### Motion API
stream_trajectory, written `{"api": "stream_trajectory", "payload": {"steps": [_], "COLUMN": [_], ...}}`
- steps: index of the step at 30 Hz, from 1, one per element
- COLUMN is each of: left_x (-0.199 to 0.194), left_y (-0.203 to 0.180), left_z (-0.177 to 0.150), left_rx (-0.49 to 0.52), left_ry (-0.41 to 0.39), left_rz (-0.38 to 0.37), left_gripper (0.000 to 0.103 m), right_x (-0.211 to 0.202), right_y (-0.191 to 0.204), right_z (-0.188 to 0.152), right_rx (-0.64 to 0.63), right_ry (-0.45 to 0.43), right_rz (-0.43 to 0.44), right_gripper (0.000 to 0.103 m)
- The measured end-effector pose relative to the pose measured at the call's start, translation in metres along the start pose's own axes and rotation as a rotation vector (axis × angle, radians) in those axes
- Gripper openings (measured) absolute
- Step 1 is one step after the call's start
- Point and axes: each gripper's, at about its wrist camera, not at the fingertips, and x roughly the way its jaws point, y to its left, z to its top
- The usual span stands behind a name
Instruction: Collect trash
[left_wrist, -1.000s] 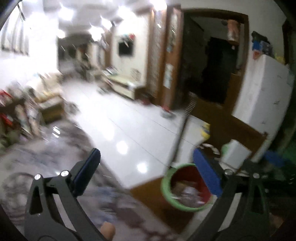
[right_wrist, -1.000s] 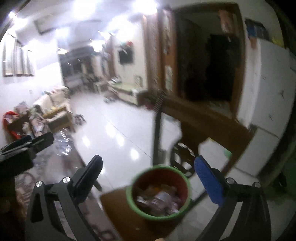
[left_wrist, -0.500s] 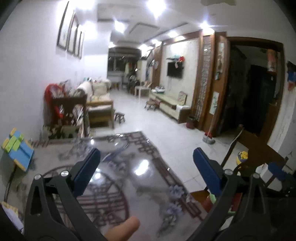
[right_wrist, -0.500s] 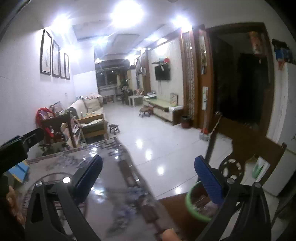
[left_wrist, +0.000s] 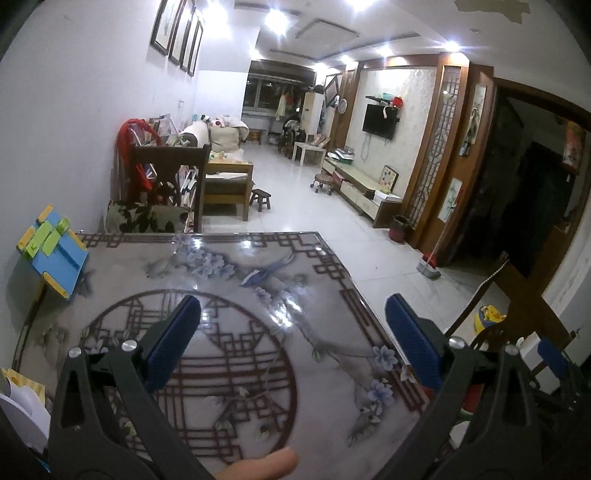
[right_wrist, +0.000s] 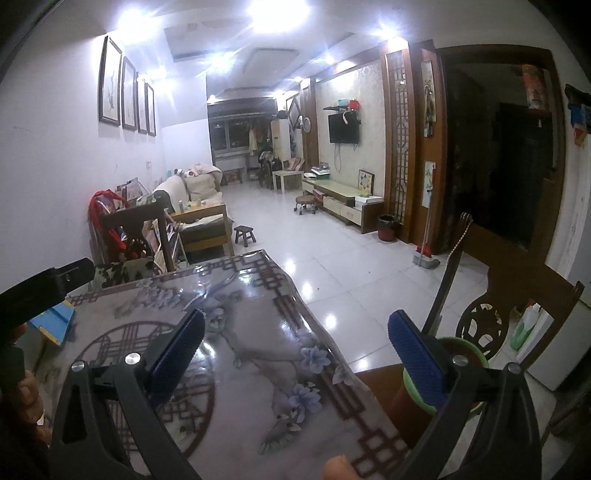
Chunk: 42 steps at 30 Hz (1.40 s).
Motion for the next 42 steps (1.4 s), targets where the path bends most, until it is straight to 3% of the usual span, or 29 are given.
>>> {"api": "stream_trajectory", "payload": {"steps": [42], "left_x": [-0.011], "left_y": [-0.011], "left_z": [0.008], "left_rx": [0.029], "left_ry": [-0.001], "left_rz": [-0.033], "left_gripper": [0.098], "right_x": [-0.012], "right_y": [-0.005], "right_z": [-0.009], "right_rx": [0.021], "right_ry": [0.013], "right_rz": [-0.014], "right_gripper": [0.096]}}
